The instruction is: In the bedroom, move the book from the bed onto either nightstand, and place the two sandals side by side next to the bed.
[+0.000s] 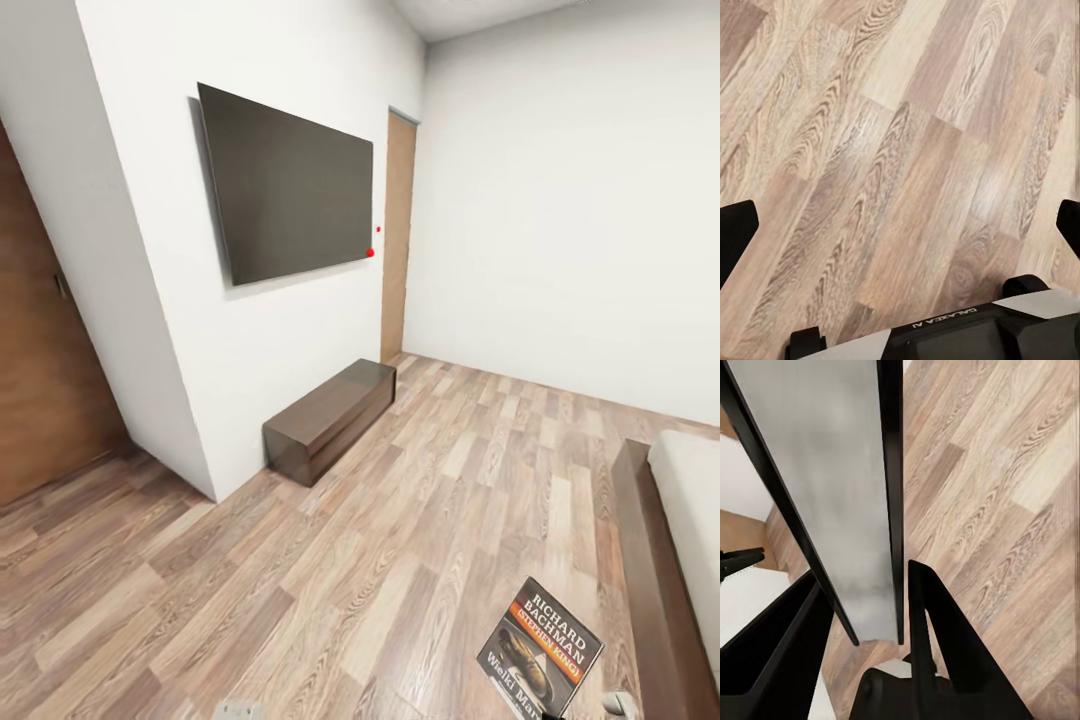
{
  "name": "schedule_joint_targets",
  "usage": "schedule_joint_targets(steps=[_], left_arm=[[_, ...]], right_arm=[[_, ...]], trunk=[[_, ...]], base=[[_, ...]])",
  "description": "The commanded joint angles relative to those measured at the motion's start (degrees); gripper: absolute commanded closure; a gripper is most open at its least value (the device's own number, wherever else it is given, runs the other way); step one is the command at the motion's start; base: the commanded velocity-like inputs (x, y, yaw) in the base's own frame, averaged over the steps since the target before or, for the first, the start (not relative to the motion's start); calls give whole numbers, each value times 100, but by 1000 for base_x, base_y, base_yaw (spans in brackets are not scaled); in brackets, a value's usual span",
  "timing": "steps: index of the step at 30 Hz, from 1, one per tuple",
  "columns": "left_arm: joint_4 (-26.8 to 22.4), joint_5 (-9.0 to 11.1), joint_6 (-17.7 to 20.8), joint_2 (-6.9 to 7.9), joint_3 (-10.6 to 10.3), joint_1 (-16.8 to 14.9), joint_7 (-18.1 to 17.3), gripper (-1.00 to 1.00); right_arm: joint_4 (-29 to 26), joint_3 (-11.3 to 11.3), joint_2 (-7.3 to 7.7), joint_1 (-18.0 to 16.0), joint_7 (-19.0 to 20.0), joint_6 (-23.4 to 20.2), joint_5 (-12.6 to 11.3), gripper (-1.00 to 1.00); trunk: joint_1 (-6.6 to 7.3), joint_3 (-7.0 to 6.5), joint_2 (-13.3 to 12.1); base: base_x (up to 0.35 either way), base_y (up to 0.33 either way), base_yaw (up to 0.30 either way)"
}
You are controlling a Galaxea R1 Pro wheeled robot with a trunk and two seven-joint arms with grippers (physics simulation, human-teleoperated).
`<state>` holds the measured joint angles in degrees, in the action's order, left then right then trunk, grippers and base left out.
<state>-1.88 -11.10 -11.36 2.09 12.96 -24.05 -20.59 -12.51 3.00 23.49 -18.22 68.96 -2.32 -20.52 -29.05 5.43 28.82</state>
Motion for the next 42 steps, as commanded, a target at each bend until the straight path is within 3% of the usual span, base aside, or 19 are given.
schedule_joint_targets(steps=[1, 42], left_arm=[[3, -59, -24, 2, 49, -4, -15, -100], [3, -59, -24, 2, 49, -4, -15, -100]], right_arm=[[3, 43, -2, -7, 24, -23, 7, 100], [3, 43, -2, -9, 21, -16, 4, 100]], trunk=[[-3, 11, 11], [-3, 11, 11]], base=[[0, 0, -300], [0, 0, -300]])
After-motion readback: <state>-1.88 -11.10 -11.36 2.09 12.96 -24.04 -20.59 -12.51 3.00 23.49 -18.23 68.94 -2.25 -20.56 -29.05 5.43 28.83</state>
